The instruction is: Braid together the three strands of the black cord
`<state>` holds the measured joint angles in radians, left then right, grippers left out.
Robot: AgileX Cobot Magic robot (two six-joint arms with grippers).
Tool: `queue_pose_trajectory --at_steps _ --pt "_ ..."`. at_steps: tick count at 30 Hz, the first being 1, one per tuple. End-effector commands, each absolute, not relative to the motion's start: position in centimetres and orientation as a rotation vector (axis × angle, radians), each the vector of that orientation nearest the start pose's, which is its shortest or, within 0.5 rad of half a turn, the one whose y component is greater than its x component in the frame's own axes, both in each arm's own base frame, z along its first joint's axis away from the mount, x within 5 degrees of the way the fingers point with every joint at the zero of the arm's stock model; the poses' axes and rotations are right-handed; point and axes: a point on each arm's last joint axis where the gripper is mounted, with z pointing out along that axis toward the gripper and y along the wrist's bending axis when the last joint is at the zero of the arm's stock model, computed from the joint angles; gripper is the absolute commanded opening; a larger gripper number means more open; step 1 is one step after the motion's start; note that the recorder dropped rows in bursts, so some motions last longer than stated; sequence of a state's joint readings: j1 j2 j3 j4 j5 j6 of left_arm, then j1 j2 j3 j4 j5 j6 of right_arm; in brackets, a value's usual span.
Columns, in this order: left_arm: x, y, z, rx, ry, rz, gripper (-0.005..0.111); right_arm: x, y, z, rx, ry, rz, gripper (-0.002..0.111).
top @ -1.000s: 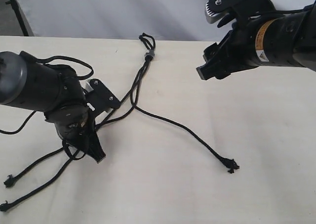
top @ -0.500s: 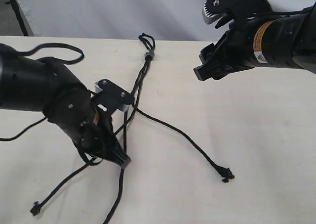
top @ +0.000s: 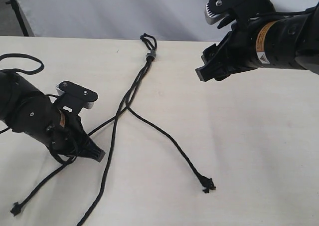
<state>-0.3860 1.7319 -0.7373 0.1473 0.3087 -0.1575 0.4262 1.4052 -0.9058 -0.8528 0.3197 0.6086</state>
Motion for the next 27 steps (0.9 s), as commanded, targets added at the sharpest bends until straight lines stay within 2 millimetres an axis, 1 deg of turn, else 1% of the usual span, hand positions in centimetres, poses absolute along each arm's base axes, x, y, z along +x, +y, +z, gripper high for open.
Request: queue_pose_trajectory --at_steps 1,2,4,9,12,16,19,22,24,27 --pt "26.7 -10.3 12.5 0.481 2.721 -0.054 0.001 28.3 10.3 27.6 -0.530 2.118 -0.129 0.070" --pt "26.6 -10.3 12.5 0.477 2.722 -0.056 0.002 28.3 10.3 27.6 -0.530 2.118 -0.129 0.070" --pt "26.6 -10.3 12.5 0.470 2.723 -0.057 0.009 28.3 10.3 27.6 -0.530 2.118 -0.129 0.070" --pt "26.8 -10.4 12.5 0.443 2.714 -0.069 0.045 28.3 10.3 27.6 -0.532 2.114 -0.124 0.070" --pt "26.8 -10.4 12.5 0.442 2.707 -0.072 0.058 28.3 10.4 27.6 -0.523 2.113 -0.108 0.070" --pt "26.8 -10.4 13.1 0.438 2.686 -0.079 0.060 28.2 10.8 27.6 -0.476 2.123 -0.038 0.070" --pt "27.0 -10.0 14.6 0.411 2.634 -0.087 0.060 28.2 11.0 27.6 -0.432 2.135 0.018 0.070" --pt "27.4 -8.2 16.6 0.316 2.571 -0.083 0.060 28.1 11.1 27.6 -0.420 2.144 0.035 0.070" --pt "27.6 -6.3 17.8 0.226 2.535 -0.066 0.060 28.2 11.2 27.4 -0.404 2.159 0.054 0.069" --pt "27.8 -4.0 18.9 0.117 2.510 -0.038 0.060 28.3 12.6 26.9 -0.452 2.183 0.072 0.069"
